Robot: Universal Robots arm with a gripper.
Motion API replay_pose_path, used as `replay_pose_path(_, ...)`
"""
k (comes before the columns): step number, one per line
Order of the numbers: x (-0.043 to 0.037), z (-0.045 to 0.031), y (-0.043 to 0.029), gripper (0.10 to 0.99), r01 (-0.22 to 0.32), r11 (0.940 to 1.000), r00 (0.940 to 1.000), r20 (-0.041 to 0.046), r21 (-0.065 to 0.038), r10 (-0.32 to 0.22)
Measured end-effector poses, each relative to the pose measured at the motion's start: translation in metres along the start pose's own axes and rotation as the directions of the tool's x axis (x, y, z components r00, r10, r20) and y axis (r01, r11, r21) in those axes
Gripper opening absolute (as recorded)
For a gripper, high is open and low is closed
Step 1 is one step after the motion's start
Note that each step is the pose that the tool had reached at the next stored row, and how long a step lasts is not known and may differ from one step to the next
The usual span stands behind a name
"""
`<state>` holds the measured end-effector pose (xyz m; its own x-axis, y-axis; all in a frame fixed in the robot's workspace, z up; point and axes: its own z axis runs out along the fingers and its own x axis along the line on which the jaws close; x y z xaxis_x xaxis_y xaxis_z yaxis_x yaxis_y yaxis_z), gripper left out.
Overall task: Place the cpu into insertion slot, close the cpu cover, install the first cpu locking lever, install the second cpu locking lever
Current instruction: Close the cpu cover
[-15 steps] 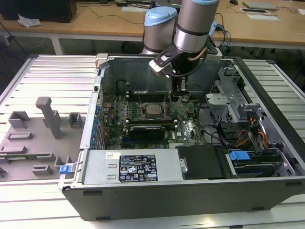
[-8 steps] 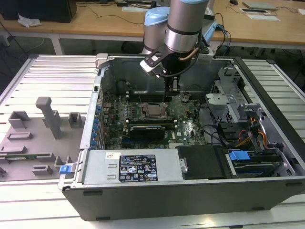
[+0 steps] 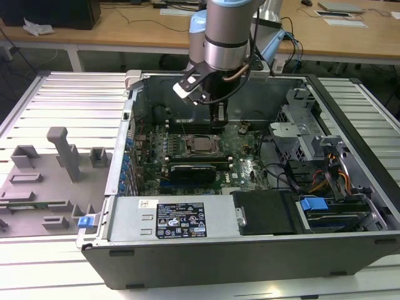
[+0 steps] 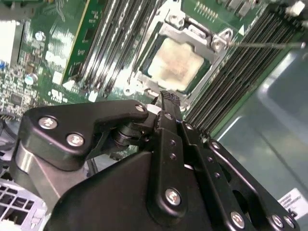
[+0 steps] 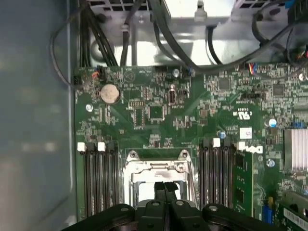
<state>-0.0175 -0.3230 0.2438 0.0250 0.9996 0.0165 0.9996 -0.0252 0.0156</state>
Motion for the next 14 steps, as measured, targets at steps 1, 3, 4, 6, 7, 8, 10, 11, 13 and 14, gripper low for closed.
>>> replay_pose_path(1,-0.0015,0.0018,-0.0035,0.106,0.0,1.0,1.0,-0.0001,0.0,0.0)
replay_pose_path(3,-0.003,0.0037,-0.0087,0.106,0.0,1.0,1.0,0.0001,0.0,0.0)
replay_pose_path(4,-0.0034,0.0044,-0.0108,0.106,0.0,1.0,1.0,0.0,0.0,0.0)
replay_pose_path(6,-0.0043,0.0058,-0.0156,0.106,0.0,1.0,1.0,-0.0001,0.0,0.0)
replay_pose_path(7,-0.0046,0.0065,-0.0186,0.106,0.0,1.0,1.0,0.0001,0.0,0.0)
replay_pose_path(8,-0.0046,0.0066,-0.0188,0.106,0.0,1.0,1.0,0.0001,0.0,0.0)
replay_pose_path(10,-0.0046,0.0066,-0.0188,0.106,0.0,1.0,1.0,0.0001,0.0,0.0)
replay_pose_path(11,-0.0046,0.0066,-0.0188,0.106,0.0,1.0,1.0,0.0001,0.0,0.0)
replay_pose_path(13,-0.0046,0.0066,-0.0189,0.106,0.004,1.0,1.0,0.0002,0.0,-0.004)
replay_pose_path(14,-0.0046,0.0066,-0.0189,0.106,0.013,0.9999,0.9999,0.0003,0.0,-0.013)
